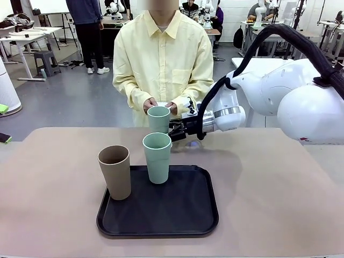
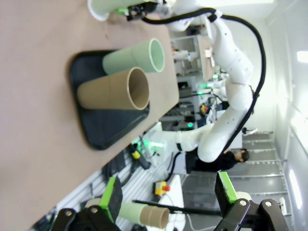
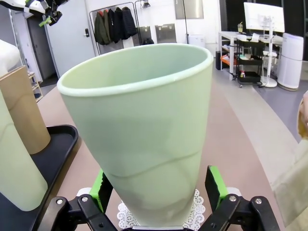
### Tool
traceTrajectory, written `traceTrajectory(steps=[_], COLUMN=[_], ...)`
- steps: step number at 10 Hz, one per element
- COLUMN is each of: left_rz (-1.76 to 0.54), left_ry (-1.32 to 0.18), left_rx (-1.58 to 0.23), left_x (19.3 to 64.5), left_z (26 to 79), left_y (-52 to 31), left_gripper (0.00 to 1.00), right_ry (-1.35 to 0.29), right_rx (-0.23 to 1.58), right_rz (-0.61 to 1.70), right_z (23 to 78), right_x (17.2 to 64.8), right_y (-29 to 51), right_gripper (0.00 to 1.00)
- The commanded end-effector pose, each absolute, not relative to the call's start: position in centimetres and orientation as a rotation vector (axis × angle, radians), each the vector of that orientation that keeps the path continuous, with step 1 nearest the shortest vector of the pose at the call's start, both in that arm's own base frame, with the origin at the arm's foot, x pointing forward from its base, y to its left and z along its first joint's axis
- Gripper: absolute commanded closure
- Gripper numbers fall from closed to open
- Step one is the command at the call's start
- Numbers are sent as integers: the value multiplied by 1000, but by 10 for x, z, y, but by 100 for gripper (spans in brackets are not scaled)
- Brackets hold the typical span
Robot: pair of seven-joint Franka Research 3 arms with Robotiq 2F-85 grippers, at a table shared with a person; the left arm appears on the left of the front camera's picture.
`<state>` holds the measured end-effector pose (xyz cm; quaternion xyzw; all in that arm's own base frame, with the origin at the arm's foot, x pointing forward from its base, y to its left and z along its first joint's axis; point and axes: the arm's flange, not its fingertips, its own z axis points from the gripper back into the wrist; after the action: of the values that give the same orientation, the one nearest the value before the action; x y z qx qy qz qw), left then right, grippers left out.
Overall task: Place coasters on the table and set cups on them.
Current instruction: Pick up one Reusable plastic cup and place it on a coaster set by the human.
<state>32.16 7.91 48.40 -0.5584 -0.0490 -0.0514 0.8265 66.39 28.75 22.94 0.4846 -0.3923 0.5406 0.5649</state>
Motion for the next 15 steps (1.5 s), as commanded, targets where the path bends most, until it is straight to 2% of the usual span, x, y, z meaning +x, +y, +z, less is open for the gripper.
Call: traceTrajectory(steps=[1,9,15], left_rz=[-128,-128,-128], left_ry=[-111,-111,-111], left_rx=[-1196,-1196,-1196], left_x=[321,321,321], left_z=[483,483,483], left_y=[80,80,80], left_gripper=[0,0,0], right_ry=[-888,-805,-784], right_rx=[1109,983,975], right_rz=[1268,1282,1275], right_z=[236,254,250], right_x=[670,659,660], right_y=[288,268,258], right_gripper=[0,0,0])
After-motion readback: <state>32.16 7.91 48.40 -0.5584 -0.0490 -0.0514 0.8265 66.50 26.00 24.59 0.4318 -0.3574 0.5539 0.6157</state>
